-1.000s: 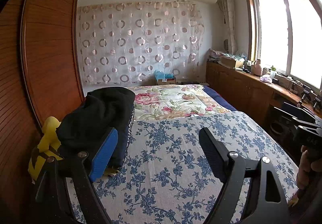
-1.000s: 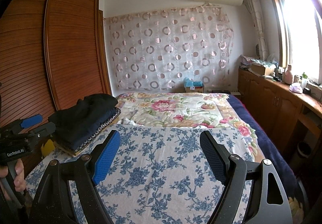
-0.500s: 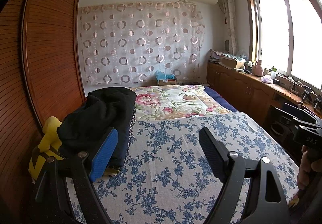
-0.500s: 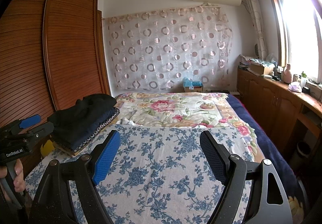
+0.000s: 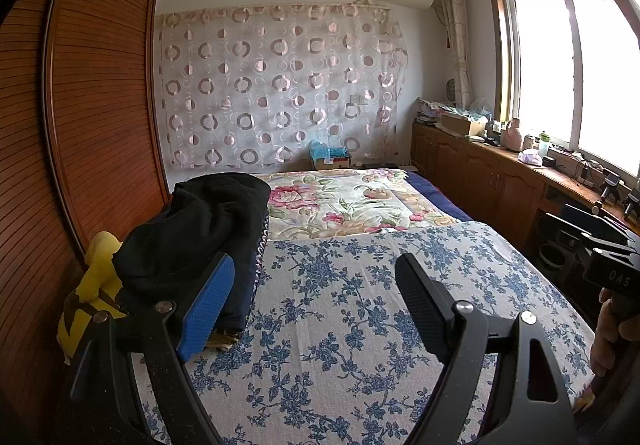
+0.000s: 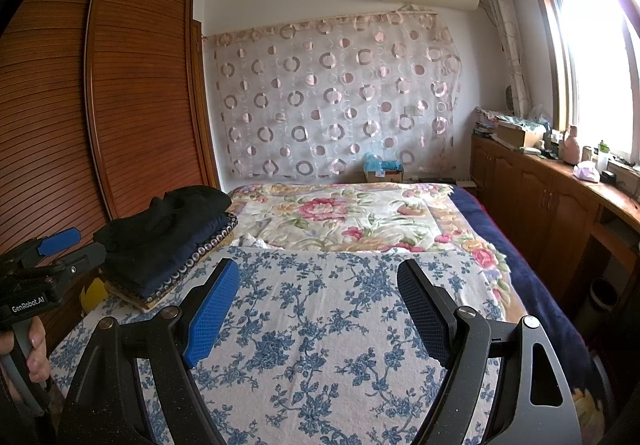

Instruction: Fold small clothes

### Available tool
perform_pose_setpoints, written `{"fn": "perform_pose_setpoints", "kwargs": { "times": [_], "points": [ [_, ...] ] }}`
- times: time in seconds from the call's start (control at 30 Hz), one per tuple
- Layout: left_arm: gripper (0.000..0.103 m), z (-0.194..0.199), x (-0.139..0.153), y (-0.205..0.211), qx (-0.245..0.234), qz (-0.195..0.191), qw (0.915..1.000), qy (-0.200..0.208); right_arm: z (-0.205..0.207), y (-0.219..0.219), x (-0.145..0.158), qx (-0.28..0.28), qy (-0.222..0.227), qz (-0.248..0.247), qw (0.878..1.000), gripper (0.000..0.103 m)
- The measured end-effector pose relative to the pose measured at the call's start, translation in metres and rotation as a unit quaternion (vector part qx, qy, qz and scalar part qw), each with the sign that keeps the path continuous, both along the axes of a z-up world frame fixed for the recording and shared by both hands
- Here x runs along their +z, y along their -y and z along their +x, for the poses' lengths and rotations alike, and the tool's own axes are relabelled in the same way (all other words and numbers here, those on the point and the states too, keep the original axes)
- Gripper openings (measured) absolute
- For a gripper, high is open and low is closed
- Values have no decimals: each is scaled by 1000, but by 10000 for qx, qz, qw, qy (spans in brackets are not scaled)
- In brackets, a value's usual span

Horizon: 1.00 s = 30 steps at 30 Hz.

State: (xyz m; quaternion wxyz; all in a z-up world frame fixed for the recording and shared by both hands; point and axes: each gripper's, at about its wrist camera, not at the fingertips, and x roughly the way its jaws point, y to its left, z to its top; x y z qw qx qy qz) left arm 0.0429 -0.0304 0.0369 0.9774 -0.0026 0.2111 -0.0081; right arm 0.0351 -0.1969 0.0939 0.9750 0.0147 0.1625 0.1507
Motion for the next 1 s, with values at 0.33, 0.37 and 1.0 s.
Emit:
{"fn": "perform_pose_setpoints", "kwargs": {
  "times": [0.33, 0.37, 1.0],
  "points": [
    [83, -1, 0, 0, -3, -1, 10000, 4, 1, 3, 0, -1, 1, 0, 10000, 83],
    [83, 0, 0, 0, -3, 1, 10000, 8, 1, 3, 0, 4, 3, 3, 10000, 83],
    [83, -1, -1, 0, -14, -3, 10000, 14, 3, 8, -1, 24, 18, 9, 10000, 83]
  ]
}}
